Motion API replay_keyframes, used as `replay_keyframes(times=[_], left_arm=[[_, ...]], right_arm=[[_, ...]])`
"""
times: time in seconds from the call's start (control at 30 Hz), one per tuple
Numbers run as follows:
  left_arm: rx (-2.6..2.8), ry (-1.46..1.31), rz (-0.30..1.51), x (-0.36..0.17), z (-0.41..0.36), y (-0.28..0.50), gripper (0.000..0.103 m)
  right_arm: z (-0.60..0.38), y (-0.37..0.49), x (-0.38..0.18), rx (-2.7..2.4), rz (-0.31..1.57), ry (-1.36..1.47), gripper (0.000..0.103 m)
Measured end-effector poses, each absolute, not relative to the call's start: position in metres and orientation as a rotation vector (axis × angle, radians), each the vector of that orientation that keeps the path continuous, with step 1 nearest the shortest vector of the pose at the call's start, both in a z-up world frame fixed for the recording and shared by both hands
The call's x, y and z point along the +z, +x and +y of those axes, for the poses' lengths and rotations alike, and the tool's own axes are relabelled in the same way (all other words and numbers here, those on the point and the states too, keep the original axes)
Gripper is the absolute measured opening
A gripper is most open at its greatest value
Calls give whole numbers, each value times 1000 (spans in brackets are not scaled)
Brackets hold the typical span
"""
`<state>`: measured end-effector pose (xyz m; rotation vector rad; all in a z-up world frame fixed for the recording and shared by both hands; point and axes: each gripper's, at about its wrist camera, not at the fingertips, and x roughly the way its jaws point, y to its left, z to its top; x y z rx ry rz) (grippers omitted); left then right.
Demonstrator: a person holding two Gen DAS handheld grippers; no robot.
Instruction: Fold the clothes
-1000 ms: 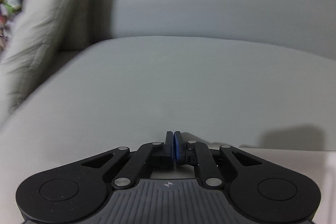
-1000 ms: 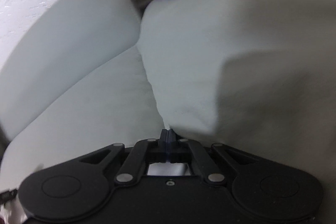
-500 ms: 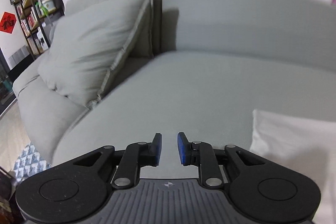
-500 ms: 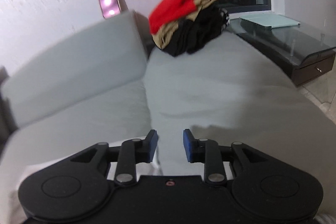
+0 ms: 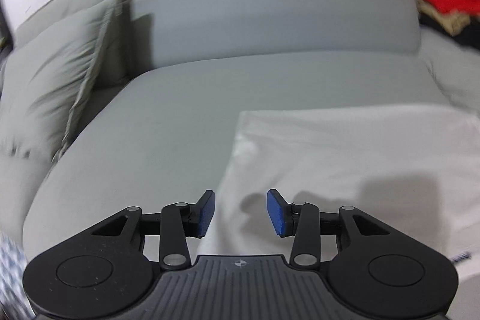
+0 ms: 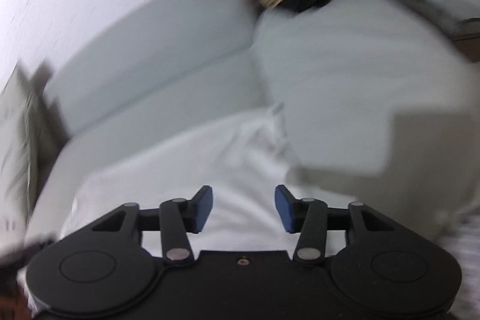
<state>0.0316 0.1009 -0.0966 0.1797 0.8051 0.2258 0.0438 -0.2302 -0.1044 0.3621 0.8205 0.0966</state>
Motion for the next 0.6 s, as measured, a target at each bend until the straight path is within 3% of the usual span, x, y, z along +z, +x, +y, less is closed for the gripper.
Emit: replay_keyframes(times=[0.13, 0.33, 0.43, 0.6], left_arm=[[179, 297, 890, -119, 80, 43, 36], [180, 417, 922, -107, 93, -11, 36], [209, 384, 911, -95, 105, -35, 40], [178, 261, 832, -70, 103, -36, 43]], right_arm=[[-195, 68, -136, 144, 855, 193, 41], [-197, 14, -137, 217, 941, 59, 44], [-216, -10, -131, 203, 980, 106, 45], [-234, -22, -109, 170, 883, 241, 48]])
